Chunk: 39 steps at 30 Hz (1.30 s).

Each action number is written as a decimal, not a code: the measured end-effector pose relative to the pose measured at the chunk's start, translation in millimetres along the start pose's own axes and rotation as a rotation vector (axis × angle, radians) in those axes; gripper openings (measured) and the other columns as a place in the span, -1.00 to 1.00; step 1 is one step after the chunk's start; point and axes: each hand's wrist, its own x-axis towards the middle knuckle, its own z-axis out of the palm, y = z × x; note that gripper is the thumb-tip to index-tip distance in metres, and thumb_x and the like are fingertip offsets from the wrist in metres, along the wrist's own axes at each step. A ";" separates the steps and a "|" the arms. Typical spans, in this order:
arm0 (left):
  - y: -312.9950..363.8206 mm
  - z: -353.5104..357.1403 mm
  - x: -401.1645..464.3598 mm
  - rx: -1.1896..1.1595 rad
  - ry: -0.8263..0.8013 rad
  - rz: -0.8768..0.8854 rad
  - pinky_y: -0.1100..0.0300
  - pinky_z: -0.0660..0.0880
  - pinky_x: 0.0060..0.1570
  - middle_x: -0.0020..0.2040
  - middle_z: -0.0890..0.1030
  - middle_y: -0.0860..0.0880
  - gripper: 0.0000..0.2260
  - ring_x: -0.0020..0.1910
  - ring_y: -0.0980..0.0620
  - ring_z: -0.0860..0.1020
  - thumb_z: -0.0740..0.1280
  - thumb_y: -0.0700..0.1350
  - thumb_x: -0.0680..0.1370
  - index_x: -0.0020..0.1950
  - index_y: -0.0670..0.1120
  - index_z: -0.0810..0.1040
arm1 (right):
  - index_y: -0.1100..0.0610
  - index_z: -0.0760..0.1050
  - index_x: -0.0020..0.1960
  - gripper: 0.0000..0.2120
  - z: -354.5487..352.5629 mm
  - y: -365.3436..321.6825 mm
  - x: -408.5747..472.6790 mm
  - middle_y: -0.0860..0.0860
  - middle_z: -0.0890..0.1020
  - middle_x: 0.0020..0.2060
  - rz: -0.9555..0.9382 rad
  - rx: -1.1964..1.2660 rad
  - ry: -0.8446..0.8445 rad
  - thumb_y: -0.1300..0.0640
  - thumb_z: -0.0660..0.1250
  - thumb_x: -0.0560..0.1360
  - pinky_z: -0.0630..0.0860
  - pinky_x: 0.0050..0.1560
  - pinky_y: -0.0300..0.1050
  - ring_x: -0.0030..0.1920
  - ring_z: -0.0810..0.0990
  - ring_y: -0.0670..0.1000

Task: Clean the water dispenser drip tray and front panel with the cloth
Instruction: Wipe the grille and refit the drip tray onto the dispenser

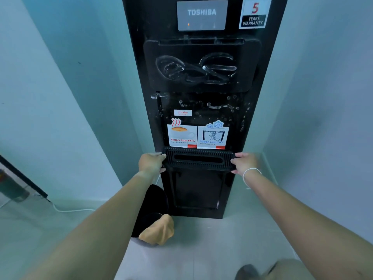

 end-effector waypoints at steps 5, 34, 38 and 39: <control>-6.9 4.1 17.2 0.110 0.032 0.007 0.07 0.57 0.05 0.18 0.59 -0.20 -0.74 -0.38 0.04 0.50 0.37 -0.18 0.53 0.20 -0.21 0.57 | 0.22 0.50 0.20 -0.70 6.3 4.7 8.9 0.21 0.61 0.06 -0.024 -0.029 0.056 0.33 0.29 0.47 0.37 -0.66 -0.42 -0.45 0.49 0.06; -20.8 20.2 50.1 -0.190 -0.127 -0.273 0.00 0.48 -0.05 -0.08 0.55 -0.14 -0.88 -0.26 -0.03 0.55 0.27 -0.21 0.58 -0.16 -0.15 0.45 | 0.17 0.43 0.21 -0.74 15.3 19.4 38.4 0.16 0.46 0.27 0.234 0.211 -0.153 0.20 0.25 0.53 0.54 -0.03 0.02 0.17 0.52 0.29; -21.0 20.0 48.5 -0.206 -0.121 -0.256 0.02 0.49 -0.06 -0.02 0.57 -0.18 -0.89 -0.24 -0.06 0.57 0.30 -0.20 0.57 -0.15 -0.15 0.46 | 0.18 0.44 0.23 -0.72 15.8 19.5 39.1 0.15 0.47 0.27 0.223 0.215 -0.134 0.19 0.27 0.52 0.55 -0.08 0.01 0.17 0.52 0.29; -21.8 19.4 47.8 -0.209 -0.124 -0.250 0.03 0.50 -0.06 0.02 0.57 -0.18 -0.90 -0.22 -0.06 0.57 0.31 -0.19 0.57 -0.14 -0.15 0.47 | 0.16 0.45 0.20 -0.74 15.9 20.1 38.5 0.15 0.48 0.26 0.214 0.227 -0.131 0.18 0.28 0.52 0.55 -0.14 -0.02 0.17 0.52 0.28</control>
